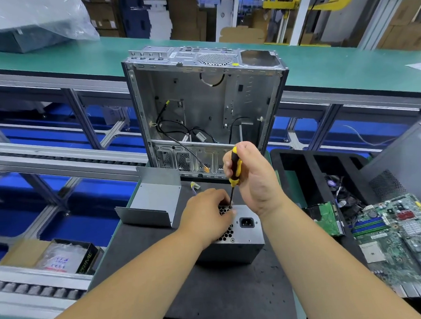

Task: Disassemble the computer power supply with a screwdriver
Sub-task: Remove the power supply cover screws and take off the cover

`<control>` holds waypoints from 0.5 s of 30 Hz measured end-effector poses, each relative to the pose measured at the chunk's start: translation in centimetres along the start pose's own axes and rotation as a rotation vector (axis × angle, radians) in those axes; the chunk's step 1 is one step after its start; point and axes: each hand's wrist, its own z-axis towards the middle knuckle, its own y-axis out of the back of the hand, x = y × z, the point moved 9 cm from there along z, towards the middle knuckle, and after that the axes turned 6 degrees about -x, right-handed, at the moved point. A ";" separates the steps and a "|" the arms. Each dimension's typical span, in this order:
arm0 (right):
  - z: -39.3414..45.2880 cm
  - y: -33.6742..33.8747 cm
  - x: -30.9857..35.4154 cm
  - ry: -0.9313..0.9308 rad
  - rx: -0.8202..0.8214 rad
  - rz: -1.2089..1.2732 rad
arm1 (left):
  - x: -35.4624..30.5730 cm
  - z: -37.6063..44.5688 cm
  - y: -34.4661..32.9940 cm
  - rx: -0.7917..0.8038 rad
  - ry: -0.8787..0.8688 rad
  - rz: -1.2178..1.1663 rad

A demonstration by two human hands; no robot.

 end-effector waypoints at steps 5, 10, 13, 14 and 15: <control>0.2 1.3 0.2 -0.029 -0.097 -0.056 | 0.1 0.1 0.0 0.005 0.006 -0.003; 0.4 1.0 -0.1 -0.096 -0.114 -0.010 | 0.0 0.2 0.0 0.010 0.004 -0.001; 0.5 0.4 -0.5 -0.127 -0.094 0.081 | -0.1 0.3 0.0 0.011 0.001 0.000; 0.6 0.2 -0.6 -0.123 -0.085 0.097 | -0.1 0.3 0.0 0.012 -0.001 0.002; 0.6 -0.1 -0.6 -0.114 -0.070 0.107 | -0.1 0.3 0.0 0.013 -0.001 0.006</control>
